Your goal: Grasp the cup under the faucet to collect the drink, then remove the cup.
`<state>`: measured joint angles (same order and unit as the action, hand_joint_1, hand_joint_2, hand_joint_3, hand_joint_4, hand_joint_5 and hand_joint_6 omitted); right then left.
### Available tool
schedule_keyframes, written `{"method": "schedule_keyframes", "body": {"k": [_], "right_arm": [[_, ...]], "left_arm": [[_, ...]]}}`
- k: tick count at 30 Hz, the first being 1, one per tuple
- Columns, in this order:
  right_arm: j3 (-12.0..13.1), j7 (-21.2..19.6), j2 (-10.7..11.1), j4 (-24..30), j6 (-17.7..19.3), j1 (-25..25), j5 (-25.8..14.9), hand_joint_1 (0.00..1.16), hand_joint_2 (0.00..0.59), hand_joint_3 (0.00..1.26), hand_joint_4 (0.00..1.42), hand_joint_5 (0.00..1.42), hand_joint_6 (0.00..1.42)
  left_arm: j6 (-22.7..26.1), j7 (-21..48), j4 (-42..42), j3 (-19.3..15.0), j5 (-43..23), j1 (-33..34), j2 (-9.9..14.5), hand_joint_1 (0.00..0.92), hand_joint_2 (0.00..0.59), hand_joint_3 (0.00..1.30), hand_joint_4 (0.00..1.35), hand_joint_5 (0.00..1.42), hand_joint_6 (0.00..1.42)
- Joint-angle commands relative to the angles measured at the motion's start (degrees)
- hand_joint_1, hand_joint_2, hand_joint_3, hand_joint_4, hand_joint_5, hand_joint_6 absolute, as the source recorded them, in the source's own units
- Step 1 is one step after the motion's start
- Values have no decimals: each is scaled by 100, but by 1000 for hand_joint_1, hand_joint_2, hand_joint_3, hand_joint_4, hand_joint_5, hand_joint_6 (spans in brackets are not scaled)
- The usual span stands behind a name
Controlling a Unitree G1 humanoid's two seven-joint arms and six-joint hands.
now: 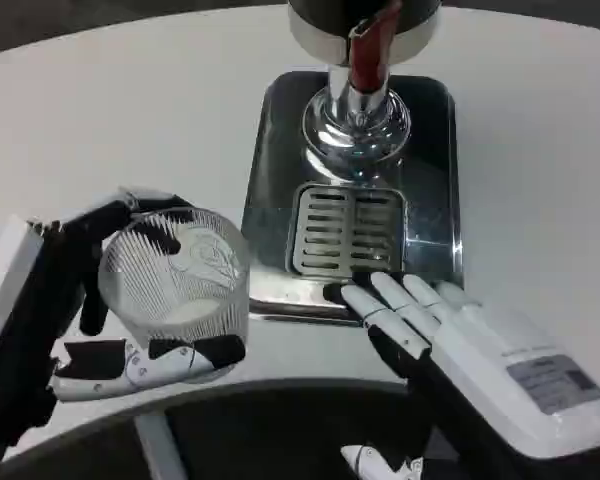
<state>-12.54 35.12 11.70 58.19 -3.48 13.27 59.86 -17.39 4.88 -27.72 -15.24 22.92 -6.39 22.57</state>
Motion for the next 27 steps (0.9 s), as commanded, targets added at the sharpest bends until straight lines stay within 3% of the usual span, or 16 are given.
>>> {"method": "schedule_keyframes", "body": {"k": [1,15,27], "right_arm": [[-29,37,-47,84,120,123,51,384,461,64,0,0,2],[104,29,-72,181,248,320,0,383,461,73,0,0,1],[401,15,-290,181,653,506,-114,383,461,74,0,0,13]], "left_arm": [[-106,-7,-194,-110,-131,-85,50,585,0,997,1123,1255,1424],[-120,4,-287,-104,-147,-159,28,585,0,997,1123,1255,1424],[-59,-39,-243,116,-55,-8,-51,585,0,997,1123,1255,1424]]}}
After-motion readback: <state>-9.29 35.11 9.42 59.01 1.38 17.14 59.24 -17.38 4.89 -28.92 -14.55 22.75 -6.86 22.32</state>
